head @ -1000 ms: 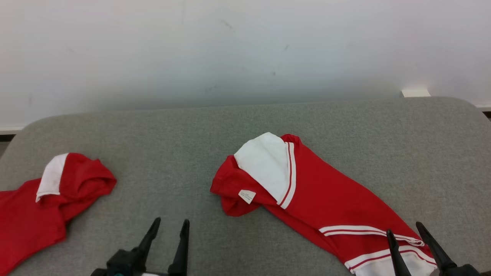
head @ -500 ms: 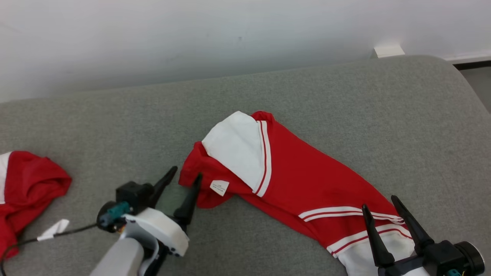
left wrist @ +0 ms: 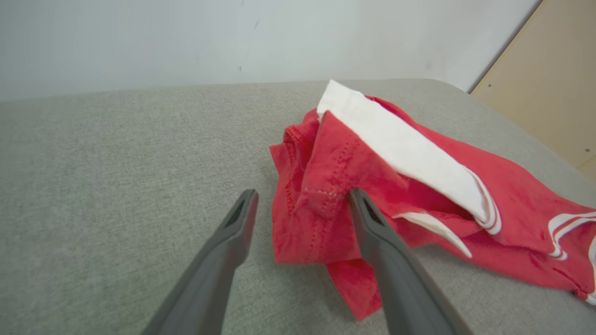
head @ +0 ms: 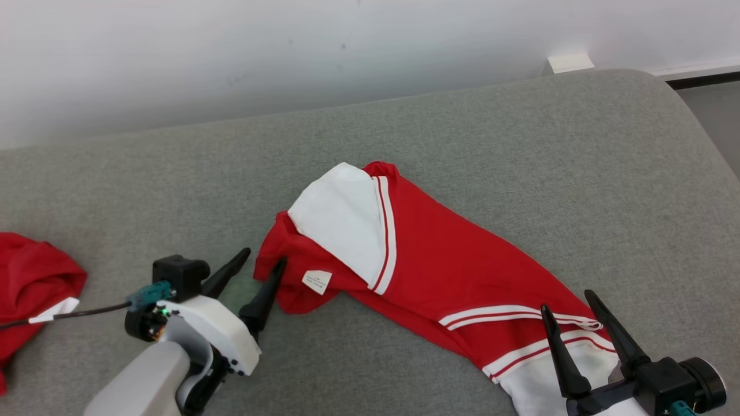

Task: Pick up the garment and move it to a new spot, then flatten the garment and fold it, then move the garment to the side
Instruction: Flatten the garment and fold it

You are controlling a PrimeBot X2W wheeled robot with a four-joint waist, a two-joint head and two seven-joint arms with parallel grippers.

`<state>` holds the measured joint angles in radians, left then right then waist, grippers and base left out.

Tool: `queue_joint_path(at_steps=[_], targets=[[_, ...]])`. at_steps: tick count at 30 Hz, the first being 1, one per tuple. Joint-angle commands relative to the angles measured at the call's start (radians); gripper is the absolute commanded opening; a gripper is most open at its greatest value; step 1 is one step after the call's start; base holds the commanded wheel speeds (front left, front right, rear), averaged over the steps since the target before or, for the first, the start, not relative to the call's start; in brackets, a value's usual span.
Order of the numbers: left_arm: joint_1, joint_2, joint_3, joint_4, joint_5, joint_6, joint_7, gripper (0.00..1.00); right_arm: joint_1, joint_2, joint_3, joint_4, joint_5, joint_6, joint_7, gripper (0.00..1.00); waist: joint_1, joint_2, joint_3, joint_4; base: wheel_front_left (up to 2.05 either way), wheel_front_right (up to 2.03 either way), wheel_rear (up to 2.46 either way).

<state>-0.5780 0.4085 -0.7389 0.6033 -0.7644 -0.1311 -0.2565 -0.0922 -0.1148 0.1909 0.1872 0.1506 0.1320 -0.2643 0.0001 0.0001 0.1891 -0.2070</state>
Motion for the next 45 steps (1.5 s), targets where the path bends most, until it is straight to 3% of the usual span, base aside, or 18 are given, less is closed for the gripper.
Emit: queue_joint_path(at_steps=[1, 6, 7, 8, 13, 19, 24, 28, 32, 38, 40, 41, 45], targets=[[-0.013, 0.008, -0.006, 0.005, -0.009, 0.002, -0.002, 1.00, -0.010, -0.003, 0.000, 0.001, 0.003, -0.003, 0.000, 1.00, -0.0001, -0.0001, 0.003, -0.004, 0.00, 0.00, 0.00], [-0.034, 0.021, -0.059, 0.016, -0.063, 0.002, -0.008, 1.00, -0.002, 0.002, 0.000, 0.004, 0.007, -0.003, 0.000, 1.00, -0.0001, -0.0001, 0.011, -0.017, 0.00, 0.00, 0.00], [-0.039, 0.024, -0.069, 0.015, -0.069, 0.002, -0.008, 0.46, 0.001, 0.003, -0.002, 0.004, 0.008, -0.003, 0.000, 1.00, -0.0001, -0.0001, 0.013, -0.018, 0.00, 0.00, 0.00], [-0.042, 0.024, -0.080, 0.010, -0.080, 0.002, -0.008, 0.00, 0.003, 0.005, -0.006, 0.004, 0.008, -0.003, 0.000, 1.00, -0.0001, -0.0001, 0.014, -0.018, 0.00, 0.00, 0.00], [-0.054, 0.035, -0.085, -0.051, -0.088, 0.002, -0.008, 0.00, 0.021, 0.010, -0.026, 0.005, 0.005, -0.003, 0.000, 1.00, -0.0001, -0.0001, 0.006, 0.000, 0.00, 0.00, 0.00], [0.033, 0.068, -0.002, -0.226, -0.059, 0.002, -0.008, 0.00, 0.055, 0.014, -0.062, 0.007, 0.003, -0.003, 0.000, 1.00, -0.0001, -0.0001, -0.033, 0.048, 0.00, 0.00, 0.00], [0.203, 0.115, 0.098, -0.411, -0.038, 0.004, -0.008, 0.00, 0.089, 0.015, -0.089, 0.001, 0.000, -0.003, 0.000, 1.00, -0.0001, -0.0001, -0.068, 0.091, 0.00, 0.00, 0.00], [0.373, 0.128, 0.151, -0.528, -0.017, 0.037, -0.008, 0.00, 0.114, 0.015, -0.102, -0.002, 0.007, -0.003, 0.000, 1.00, -0.0001, -0.0001, -0.079, 0.122, 0.00, 0.00, 0.00], [0.510, 0.088, 0.170, -0.549, 0.001, 0.064, -0.008, 0.00, 0.129, 0.009, -0.107, 0.010, 0.014, -0.003, 0.000, 1.00, -0.0001, -0.0001, -0.085, 0.147, 0.00, 0.00, 0.00], [0.622, -0.040, 0.226, -0.437, 0.059, 0.053, -0.008, 0.00, 0.142, 0.006, -0.114, 0.027, 0.023, -0.003, 0.000, 1.00, -0.0001, -0.0001, -0.103, 0.178, 0.00, 0.00, 0.00], [0.633, -0.069, 0.243, -0.390, 0.108, 0.048, -0.008, 0.44, 0.147, 0.000, -0.110, 0.035, 0.027, -0.003, 0.000, 1.00, -0.0001, -0.0001, -0.114, 0.183, 0.00, 0.00, 0.00], [0.640, -0.087, 0.256, -0.375, 0.127, 0.045, -0.008, 1.00, 0.148, -0.003, -0.109, 0.039, 0.028, -0.003, 0.000, 1.00, -0.0001, -0.0001, -0.120, 0.186, 0.00, 0.00, 0.00], [0.677, -0.130, 0.337, -0.350, 0.200, 0.039, -0.008, 1.00, 0.153, -0.006, -0.110, 0.040, 0.037, -0.003, 0.000, 1.00, -0.0001, -0.0001, -0.151, 0.185, 0.00, 0.00, 0.00]])
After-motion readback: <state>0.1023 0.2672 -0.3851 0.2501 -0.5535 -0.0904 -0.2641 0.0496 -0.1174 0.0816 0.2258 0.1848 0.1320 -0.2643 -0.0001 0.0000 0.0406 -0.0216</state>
